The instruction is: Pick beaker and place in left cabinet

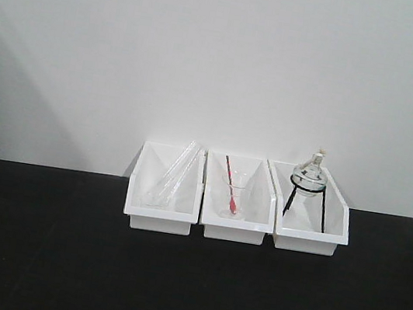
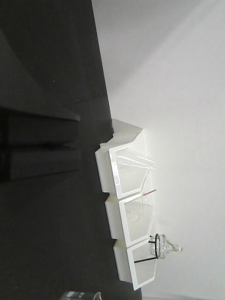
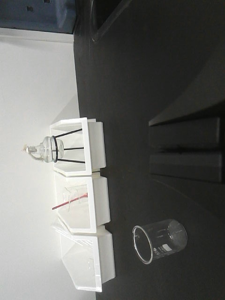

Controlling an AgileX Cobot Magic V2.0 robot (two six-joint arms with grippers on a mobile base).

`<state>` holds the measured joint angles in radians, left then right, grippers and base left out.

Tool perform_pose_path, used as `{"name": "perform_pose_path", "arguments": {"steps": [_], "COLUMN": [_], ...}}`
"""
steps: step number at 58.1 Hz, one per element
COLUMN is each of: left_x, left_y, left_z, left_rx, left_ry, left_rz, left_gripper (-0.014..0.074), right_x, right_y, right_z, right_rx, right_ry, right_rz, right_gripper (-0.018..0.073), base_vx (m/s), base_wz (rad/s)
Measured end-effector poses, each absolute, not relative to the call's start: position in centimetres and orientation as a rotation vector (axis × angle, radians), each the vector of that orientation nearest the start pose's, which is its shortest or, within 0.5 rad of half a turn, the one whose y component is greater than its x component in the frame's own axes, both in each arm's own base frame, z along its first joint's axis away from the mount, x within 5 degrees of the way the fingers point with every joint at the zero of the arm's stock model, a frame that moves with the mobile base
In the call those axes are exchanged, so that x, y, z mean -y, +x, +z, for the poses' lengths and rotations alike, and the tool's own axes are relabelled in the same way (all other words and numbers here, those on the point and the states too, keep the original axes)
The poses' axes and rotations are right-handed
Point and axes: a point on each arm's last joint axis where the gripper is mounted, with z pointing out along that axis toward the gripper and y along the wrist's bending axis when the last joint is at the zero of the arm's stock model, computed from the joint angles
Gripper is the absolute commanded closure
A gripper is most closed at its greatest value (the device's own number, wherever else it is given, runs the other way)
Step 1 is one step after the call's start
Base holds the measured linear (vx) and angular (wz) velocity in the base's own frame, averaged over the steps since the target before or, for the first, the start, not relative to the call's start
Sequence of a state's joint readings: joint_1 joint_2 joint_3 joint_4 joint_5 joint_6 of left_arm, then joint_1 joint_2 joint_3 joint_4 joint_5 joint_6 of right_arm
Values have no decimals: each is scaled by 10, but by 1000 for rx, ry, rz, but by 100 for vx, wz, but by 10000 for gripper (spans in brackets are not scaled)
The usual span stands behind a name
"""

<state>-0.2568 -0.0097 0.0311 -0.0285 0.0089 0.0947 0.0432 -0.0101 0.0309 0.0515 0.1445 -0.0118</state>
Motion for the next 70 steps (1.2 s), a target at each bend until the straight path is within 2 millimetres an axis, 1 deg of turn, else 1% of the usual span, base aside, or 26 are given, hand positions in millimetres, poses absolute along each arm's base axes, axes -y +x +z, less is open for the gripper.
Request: {"name": "perform_pose_path", "arguments": {"steps": [39, 43, 51, 55, 57, 59, 60, 61, 64, 70], "left_x": [14, 14, 14, 14, 14, 14, 14, 14, 14, 14], "left_y": [55, 55, 55, 55, 55, 55, 55, 55, 55, 55], "left_z": [202, 202, 202, 202, 202, 202, 202, 202, 202, 202], "left_rx": [-1496, -1496, -1496, -1496, -1496, -1496, -1496, -1496, -1496, -1496], "left_ry": [244, 244, 244, 244, 244, 244, 244, 244, 244, 244], "left_rz": [-153, -153, -153, -153, -153, -153, -153, -153, -153, -153], "left_gripper": [595, 595, 595, 595, 595, 595, 595, 595, 595, 595], "right_x": [-3, -3, -2, -2, -2, -2, -2, -2, -3, -4], "right_y": [57, 57, 56, 54, 53, 53, 58, 59, 69, 96], "right_z": [190, 194, 208, 220, 237, 247, 274, 283, 302, 328], "right_rx": [-1646, -1610, -1452, -1401, -1367, -1361, -1354, -1345, -1360, -1407], "right_ry": [-9, -7, 0, 0, -9, -18, -42, -48, -62, -78], "right_rz": [69, 68, 66, 65, 55, 45, 15, 6, -11, -28], "right_gripper": [565, 565, 565, 565, 565, 565, 565, 565, 565, 565], "base_vx": [0, 0, 0, 0, 0, 0, 0, 0, 0, 0], "base_wz": [0, 0, 0, 0, 0, 0, 0, 0, 0, 0]}}
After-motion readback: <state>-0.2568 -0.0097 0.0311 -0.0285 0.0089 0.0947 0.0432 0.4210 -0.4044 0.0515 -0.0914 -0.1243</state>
